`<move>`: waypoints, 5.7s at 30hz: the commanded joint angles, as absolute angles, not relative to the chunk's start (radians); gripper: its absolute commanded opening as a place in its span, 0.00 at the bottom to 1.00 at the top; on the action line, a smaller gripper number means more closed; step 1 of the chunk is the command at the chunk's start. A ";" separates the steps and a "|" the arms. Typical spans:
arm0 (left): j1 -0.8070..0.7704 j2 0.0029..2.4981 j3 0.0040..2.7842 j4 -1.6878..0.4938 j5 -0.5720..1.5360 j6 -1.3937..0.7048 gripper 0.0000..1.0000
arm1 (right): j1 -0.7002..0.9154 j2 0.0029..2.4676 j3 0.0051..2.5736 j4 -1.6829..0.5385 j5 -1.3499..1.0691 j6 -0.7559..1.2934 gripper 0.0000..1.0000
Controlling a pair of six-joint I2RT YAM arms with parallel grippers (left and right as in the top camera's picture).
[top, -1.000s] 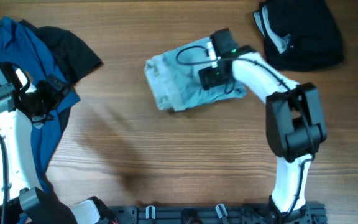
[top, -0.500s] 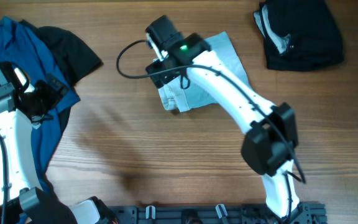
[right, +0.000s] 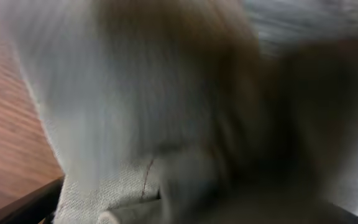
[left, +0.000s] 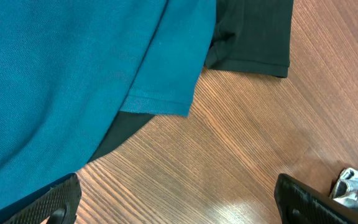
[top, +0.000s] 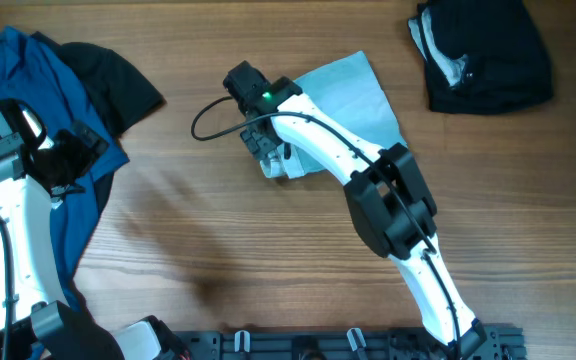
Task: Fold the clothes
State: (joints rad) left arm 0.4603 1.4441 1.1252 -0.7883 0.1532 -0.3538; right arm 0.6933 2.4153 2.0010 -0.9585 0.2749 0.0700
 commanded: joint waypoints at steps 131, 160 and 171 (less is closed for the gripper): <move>0.462 1.454 1.132 -0.733 0.137 -0.360 1.00 | -0.100 2.417 2.146 -0.540 -0.229 0.023 0.06; 0.462 1.454 1.132 -0.745 0.137 -0.360 1.00 | -0.097 1.635 2.148 -0.987 -0.427 0.145 1.00; 0.462 1.454 1.132 -0.745 0.137 -0.360 1.00 | -0.097 1.556 2.148 -1.098 -0.426 0.132 1.00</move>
State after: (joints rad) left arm 0.4603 1.4471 1.1252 -0.7467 0.1417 -0.3538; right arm -0.0971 1.5513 2.1479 -1.0649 -0.4114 0.1310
